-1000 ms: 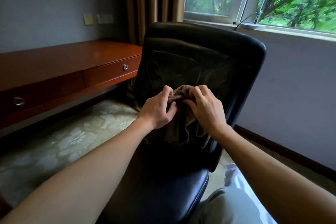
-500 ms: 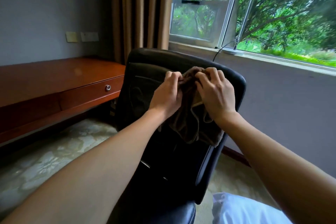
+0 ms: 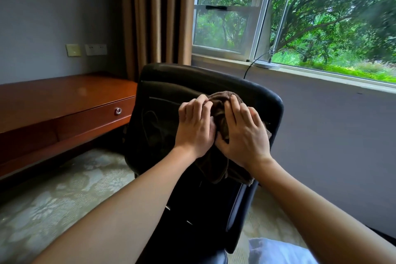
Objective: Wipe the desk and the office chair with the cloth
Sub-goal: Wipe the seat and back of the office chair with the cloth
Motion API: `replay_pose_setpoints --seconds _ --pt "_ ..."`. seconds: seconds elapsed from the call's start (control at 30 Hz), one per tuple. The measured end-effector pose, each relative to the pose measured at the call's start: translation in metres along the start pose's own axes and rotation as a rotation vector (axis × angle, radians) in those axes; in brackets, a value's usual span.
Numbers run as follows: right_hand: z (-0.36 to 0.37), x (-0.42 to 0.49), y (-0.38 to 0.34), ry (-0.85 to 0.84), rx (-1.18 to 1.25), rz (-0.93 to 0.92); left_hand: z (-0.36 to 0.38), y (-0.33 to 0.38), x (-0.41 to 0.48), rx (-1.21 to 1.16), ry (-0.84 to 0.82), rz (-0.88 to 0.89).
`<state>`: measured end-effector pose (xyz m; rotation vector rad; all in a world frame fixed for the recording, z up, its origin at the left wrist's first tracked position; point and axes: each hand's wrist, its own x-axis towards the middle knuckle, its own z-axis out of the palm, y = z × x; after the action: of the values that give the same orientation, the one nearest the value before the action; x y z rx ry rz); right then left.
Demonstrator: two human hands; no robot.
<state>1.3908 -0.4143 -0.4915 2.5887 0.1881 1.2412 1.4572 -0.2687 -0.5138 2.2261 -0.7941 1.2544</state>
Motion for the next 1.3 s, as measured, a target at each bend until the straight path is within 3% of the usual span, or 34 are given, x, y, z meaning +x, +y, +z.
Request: replay_pose_setpoints --seconds 0.13,0.4,0.93,1.3 --pt "-0.001 -0.002 0.000 -0.045 -0.026 -0.003 0.005 0.000 0.005 -0.134 -0.080 0.050" --pt "0.009 -0.019 -0.007 -0.089 -0.081 -0.028 0.020 -0.002 -0.020 -0.195 -0.218 -0.018" --pt "0.037 -0.063 -0.045 -0.138 -0.227 -0.105 0.038 -0.011 -0.091 -0.228 -0.200 -0.137" --pt "0.059 -0.096 -0.077 -0.113 -0.275 -0.135 0.047 -0.021 -0.136 -0.219 -0.220 -0.128"
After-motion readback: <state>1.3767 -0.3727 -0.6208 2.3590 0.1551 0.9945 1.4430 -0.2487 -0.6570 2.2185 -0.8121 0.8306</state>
